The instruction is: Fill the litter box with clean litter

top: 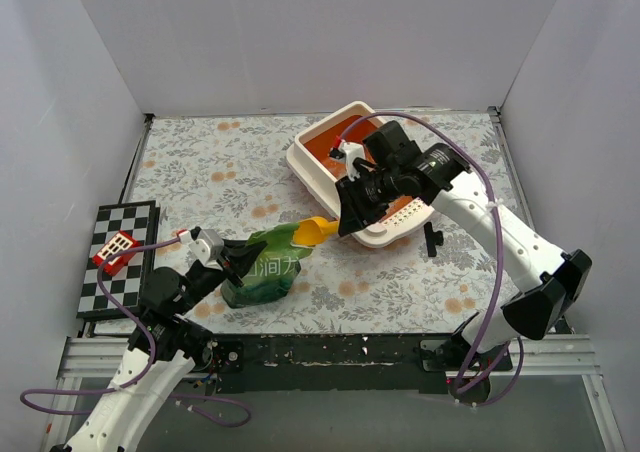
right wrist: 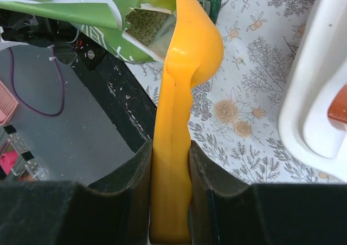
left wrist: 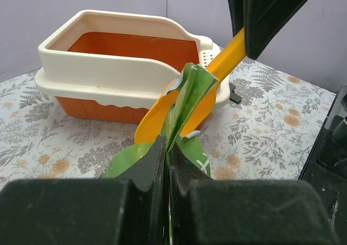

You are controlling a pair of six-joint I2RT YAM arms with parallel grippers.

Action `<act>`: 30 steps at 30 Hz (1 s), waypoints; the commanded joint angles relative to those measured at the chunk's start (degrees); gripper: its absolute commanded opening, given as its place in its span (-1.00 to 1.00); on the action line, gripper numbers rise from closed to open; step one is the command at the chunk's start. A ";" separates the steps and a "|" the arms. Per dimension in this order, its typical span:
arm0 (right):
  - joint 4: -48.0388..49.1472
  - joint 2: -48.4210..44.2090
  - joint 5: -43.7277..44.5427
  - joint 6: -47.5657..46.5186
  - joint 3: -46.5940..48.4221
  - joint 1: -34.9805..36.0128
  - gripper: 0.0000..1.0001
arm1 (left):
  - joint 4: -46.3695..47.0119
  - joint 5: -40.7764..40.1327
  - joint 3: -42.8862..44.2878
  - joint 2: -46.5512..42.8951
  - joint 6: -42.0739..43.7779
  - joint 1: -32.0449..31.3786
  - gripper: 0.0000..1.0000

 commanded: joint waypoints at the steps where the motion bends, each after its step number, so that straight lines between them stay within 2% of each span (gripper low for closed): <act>1: -0.47 4.20 -2.89 0.58 3.35 0.88 -0.97 | 2.18 0.17 0.51 -0.97 0.48 -0.22 -1.00; 10: -3.38 2.38 2.20 1.11 8.90 1.32 -0.97 | 2.44 0.78 0.33 -0.71 0.39 -0.22 -1.00; 20: -7.77 -2.73 2.46 -1.35 7.67 1.32 -0.97 | 2.35 0.87 0.33 0.09 0.39 -0.22 -1.00; 30: -7.42 -3.52 0.01 -2.59 4.33 2.63 -0.97 | 2.26 0.96 0.50 0.00 0.30 -0.22 -1.00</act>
